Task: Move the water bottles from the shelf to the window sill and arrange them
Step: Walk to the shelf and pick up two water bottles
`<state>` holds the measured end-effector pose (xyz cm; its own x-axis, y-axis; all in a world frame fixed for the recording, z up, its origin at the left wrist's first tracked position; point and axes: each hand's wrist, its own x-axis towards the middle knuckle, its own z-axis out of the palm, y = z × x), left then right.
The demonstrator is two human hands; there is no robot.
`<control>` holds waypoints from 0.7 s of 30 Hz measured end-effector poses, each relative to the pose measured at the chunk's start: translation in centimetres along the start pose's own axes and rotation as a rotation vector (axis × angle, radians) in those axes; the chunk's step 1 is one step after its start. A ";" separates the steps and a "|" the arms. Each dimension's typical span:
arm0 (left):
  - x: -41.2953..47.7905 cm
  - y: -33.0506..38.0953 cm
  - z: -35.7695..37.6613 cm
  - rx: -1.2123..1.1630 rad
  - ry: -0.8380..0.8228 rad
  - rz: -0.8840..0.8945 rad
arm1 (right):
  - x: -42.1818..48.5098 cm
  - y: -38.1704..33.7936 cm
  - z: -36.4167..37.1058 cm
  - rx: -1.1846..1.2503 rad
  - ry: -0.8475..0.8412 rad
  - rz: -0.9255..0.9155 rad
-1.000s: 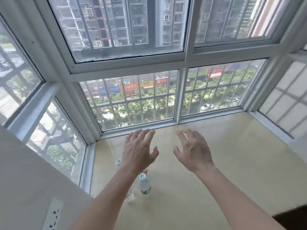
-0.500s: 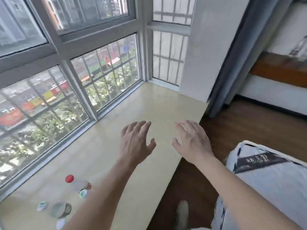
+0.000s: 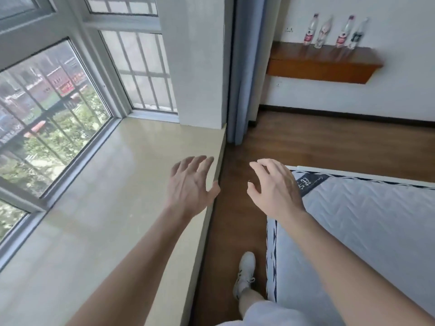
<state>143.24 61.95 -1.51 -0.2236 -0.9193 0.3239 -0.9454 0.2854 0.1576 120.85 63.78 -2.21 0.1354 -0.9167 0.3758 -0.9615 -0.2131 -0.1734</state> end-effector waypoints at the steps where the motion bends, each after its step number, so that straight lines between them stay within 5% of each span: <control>1: 1.5 0.4 0.8 0.000 -0.008 0.012 | 0.8 1.2 0.5 0.003 0.002 0.011; 21: 33.4 10.4 13.4 -0.011 -0.064 0.145 | 22.4 24.8 6.5 0.005 -0.025 0.172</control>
<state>122.77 30.56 -1.51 -0.3724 -0.8835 0.2841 -0.8996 0.4189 0.1235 101.61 35.79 -4.00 -0.0252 -0.9480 0.3172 -0.9699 -0.0537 -0.2377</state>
